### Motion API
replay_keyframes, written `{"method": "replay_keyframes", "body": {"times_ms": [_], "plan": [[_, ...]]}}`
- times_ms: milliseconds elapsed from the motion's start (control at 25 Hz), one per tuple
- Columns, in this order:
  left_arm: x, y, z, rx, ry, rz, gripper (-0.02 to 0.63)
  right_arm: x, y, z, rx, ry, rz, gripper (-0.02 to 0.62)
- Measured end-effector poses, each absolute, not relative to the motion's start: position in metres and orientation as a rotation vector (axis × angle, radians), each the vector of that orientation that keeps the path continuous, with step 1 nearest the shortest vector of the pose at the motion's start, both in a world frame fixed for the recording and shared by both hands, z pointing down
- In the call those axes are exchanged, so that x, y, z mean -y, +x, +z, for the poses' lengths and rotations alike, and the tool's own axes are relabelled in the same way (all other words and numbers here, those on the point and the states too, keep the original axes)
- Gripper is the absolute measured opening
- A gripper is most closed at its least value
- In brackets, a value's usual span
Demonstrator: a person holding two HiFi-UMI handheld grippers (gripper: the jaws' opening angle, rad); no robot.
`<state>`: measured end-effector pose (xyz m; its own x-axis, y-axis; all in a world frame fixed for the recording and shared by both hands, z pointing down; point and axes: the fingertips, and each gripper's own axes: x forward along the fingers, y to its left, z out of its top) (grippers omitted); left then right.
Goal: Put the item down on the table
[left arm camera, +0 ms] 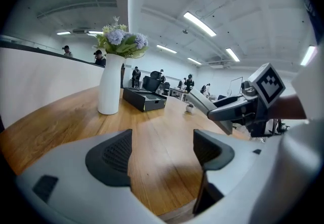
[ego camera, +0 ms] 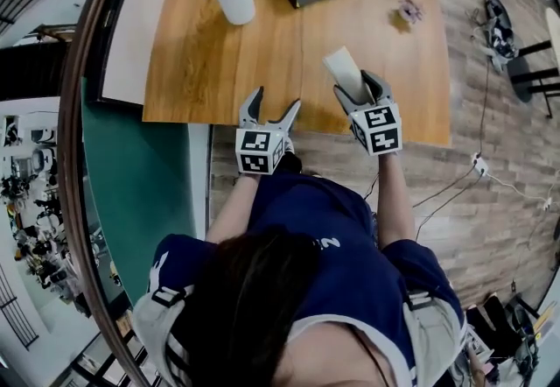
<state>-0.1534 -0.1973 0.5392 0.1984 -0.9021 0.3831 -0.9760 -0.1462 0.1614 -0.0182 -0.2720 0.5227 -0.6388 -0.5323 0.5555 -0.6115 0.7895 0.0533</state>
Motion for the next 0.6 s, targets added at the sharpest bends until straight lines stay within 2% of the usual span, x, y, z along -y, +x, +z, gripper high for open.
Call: {"method": "replay_keyframes", "body": {"times_ms": [600], "plan": [[0.243,-0.124,0.535,1.488,2.350,0.335,0.367,0.360,0.034,0.541,2.195,1.002,0.193,0.308]]}}
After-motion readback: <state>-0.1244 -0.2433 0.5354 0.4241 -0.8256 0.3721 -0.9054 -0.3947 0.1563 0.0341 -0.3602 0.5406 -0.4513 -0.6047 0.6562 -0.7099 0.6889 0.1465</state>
